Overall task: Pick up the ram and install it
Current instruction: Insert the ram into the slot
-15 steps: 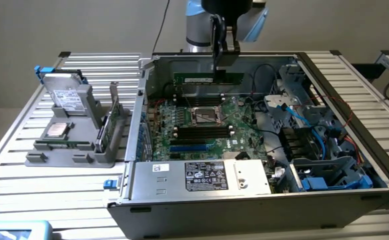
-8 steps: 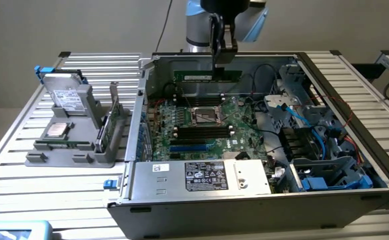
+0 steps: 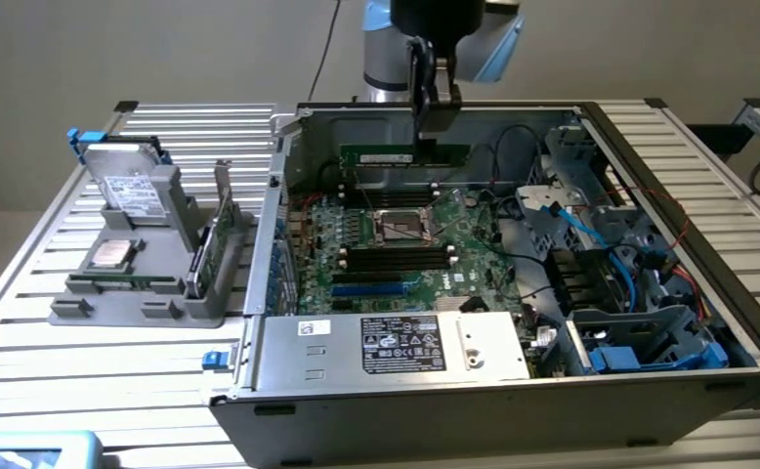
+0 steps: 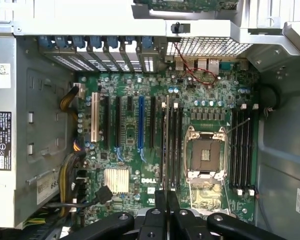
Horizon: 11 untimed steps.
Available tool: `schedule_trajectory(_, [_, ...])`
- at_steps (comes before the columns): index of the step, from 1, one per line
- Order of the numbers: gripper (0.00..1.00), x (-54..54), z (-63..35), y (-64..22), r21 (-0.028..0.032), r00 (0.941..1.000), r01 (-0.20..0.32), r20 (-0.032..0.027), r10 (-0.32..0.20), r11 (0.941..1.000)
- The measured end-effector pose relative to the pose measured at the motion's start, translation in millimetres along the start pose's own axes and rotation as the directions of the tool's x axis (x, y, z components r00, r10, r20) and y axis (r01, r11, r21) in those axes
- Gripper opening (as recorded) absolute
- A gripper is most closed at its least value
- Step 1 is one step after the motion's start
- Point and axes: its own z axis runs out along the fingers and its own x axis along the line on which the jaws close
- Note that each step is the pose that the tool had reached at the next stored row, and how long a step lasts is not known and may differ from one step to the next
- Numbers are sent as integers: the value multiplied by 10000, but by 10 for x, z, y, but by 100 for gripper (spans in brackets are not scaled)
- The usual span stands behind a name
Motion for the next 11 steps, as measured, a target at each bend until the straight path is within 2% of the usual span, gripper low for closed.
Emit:
schedule_trajectory(3, [13, -18, 23, 0, 1, 9998, 20, -191, -20, 10000])
schedule_trajectory(5, [13, -30, 35, 0, 11, 9994, 27, -345, -26, 10000])
schedule_trajectory(6, [13, -43, 43, 1, 20, 9992, 27, -392, -26, 10000])
schedule_trajectory(11, [13, -57, 99, 2, 32, 9992, 27, -393, -25, 10000])
